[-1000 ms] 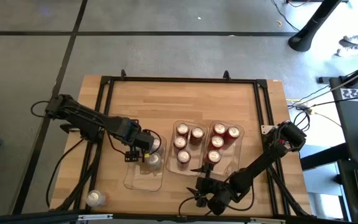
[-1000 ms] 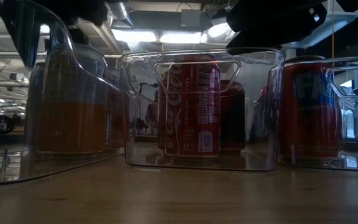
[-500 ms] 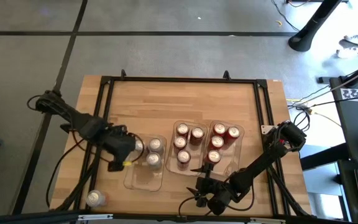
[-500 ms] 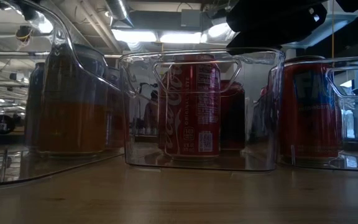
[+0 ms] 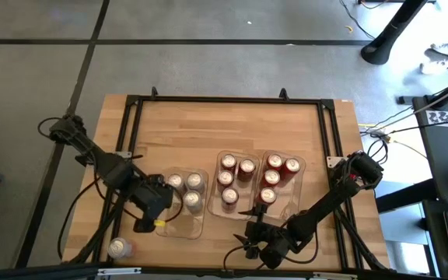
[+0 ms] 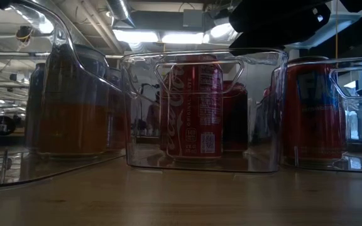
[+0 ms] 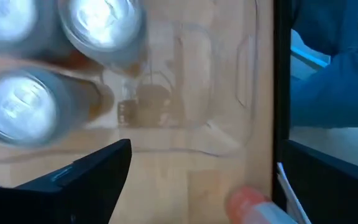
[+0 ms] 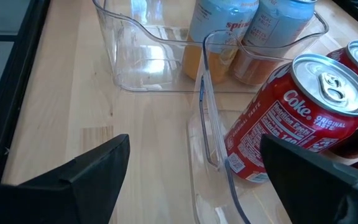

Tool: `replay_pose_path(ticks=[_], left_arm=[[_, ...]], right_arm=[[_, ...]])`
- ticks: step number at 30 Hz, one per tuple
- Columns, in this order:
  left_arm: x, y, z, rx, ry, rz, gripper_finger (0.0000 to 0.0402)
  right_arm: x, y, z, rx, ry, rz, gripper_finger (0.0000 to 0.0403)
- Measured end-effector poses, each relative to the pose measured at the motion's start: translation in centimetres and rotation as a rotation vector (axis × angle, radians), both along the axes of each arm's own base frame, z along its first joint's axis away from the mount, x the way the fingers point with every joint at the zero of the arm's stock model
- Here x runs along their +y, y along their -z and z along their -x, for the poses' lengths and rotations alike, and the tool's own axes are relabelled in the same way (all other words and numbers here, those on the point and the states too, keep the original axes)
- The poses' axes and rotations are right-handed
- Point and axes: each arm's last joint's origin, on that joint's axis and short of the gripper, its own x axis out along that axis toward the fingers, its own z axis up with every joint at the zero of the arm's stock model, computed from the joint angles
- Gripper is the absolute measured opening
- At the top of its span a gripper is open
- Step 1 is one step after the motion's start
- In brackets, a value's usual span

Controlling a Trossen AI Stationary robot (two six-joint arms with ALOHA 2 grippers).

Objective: Sort soda cans
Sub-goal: Put the orange white soda can into the left transparent bin

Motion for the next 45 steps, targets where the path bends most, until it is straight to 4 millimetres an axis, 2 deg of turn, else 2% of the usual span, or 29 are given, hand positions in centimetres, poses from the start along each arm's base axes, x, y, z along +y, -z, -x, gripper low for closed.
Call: replay_pose_path(ticks=[7, 21, 28, 45], left_arm=[[-1.4, 0.3, 1.5, 0.095, -0.175, 0.040, 0.0396], [-6.2, 0.5, 7.8, 0.239, -0.387, 0.085, 0.0395], [-8.4, 1.3, 10.7, 0.266, -0.408, 0.065, 0.0392], [-12.4, 4.3, 11.0, 0.267, -0.378, 0.047, 0.0392]], right_arm=[[0.0, 0.0, 0.0, 0.001, -0.001, -0.001, 0.0360], [0.0, 0.0, 0.0, 0.006, -0.008, -0.004, 0.0360], [0.0, 0.0, 0.0, 0.006, -0.008, -0.003, 0.0360], [0.3, -0.2, -0.2, -0.013, -0.028, -0.046, 0.0360]])
